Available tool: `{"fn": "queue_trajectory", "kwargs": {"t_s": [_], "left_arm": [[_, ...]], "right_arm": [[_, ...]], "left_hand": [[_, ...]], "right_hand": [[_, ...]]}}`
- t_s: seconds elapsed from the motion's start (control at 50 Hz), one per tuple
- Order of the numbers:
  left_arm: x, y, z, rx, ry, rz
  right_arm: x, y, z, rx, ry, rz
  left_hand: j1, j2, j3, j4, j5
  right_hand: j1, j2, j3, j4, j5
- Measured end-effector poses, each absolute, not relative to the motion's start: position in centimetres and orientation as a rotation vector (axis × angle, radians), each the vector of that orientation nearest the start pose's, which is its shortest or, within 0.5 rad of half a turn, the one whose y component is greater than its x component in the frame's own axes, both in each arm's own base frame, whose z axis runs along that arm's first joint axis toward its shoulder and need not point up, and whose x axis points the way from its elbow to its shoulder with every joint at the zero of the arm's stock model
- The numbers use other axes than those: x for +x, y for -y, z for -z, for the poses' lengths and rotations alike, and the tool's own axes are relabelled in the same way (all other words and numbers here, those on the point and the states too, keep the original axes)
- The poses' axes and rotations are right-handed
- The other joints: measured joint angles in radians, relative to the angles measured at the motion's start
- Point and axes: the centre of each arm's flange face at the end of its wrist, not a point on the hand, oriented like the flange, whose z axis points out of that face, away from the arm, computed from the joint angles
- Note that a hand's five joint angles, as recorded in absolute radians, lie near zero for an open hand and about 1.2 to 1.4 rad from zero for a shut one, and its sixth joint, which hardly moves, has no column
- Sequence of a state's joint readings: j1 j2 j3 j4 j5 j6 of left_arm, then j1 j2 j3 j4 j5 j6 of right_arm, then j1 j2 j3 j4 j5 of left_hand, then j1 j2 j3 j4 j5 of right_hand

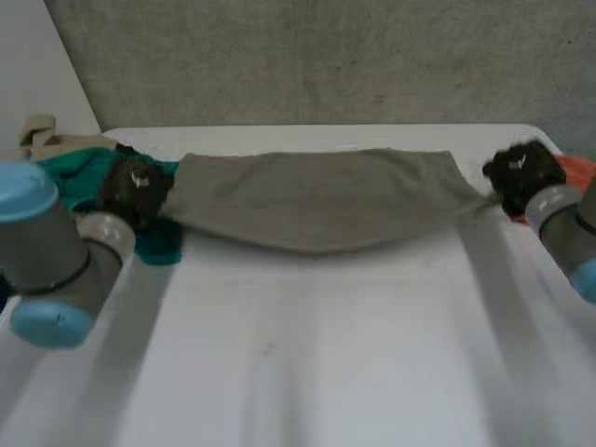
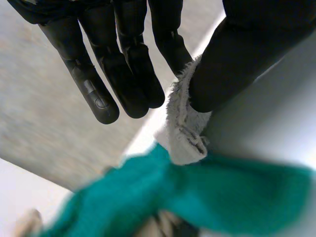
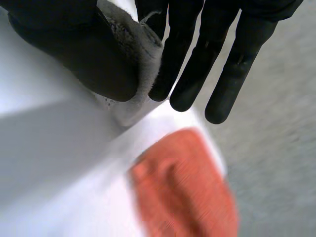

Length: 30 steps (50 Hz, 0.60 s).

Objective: Fold the laundry.

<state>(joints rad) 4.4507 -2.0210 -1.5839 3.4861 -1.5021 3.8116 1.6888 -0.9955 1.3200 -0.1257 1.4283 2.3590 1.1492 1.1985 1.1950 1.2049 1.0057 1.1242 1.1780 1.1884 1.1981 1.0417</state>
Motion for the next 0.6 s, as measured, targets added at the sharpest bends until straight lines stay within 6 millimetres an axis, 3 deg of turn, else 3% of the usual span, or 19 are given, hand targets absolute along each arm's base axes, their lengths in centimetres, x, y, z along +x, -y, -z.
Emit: {"fn": "queue_trajectory", "kwargs": {"t_s": [0.04,0.06,0.1,0.26,0.34,0.38,0.44,0.54,0.56,0.6], "left_arm": [[-22.3,30.8,-16.8,1.095,-1.992,1.834],[-22.3,30.8,-16.8,1.095,-1.992,1.834],[-21.2,27.4,-15.7,1.163,-2.070,1.702],[-18.8,18.2,-15.7,1.376,-2.183,1.426],[-18.5,16.6,-16.4,1.437,-2.192,1.386],[-18.5,16.7,-16.8,1.449,-2.188,1.387],[-18.8,18.3,-17.4,1.455,-2.166,1.412],[-19.7,23.4,-17.9,1.424,-2.099,1.490],[-19.7,23.4,-17.9,1.424,-2.099,1.490],[-20.7,26.9,-17.9,1.393,-2.047,1.546]], "right_arm": [[18.3,37.1,-18.0,-1.392,-2.433,2.019],[18.3,37.1,-18.0,-1.392,-2.433,2.019],[17.0,34.3,-17.8,-1.508,-2.521,1.830],[13.7,27.8,-19.3,-1.776,-2.629,1.427],[13.1,26.9,-19.5,-1.848,-2.603,1.360],[13.1,27.1,-19.3,-1.865,-2.585,1.357],[13.3,28.3,-18.8,-1.849,-2.571,1.404],[14.3,31.8,-17.8,-1.736,-2.579,1.576],[14.3,31.8,-17.8,-1.736,-2.579,1.576],[15.2,34.2,-17.3,-1.647,-2.573,1.707]], "left_hand": [[0.000,0.000,0.000,0.000,0.000],[0.000,0.000,0.000,0.000,0.000],[0.000,0.000,0.000,0.000,0.000],[0.000,0.000,0.000,0.000,0.000],[0.000,0.000,0.000,0.000,0.000],[0.000,0.000,0.000,0.000,0.000],[0.000,0.000,0.000,0.000,0.000],[0.000,0.000,0.000,0.000,0.000],[0.000,0.000,0.000,0.000,0.000],[0.000,0.000,0.000,0.001,0.000]], "right_hand": [[0.000,0.000,0.000,0.000,0.000],[0.000,0.000,0.000,0.000,0.000],[0.000,0.000,0.000,0.000,0.000],[0.000,0.000,0.000,0.000,0.000],[0.000,0.000,0.000,0.000,0.000],[0.000,0.000,0.000,0.000,0.000],[0.000,0.000,0.000,0.000,0.000],[0.000,0.000,0.000,0.000,0.000],[0.000,0.000,0.000,0.000,0.000],[0.000,0.000,0.000,0.000,0.000]]}}
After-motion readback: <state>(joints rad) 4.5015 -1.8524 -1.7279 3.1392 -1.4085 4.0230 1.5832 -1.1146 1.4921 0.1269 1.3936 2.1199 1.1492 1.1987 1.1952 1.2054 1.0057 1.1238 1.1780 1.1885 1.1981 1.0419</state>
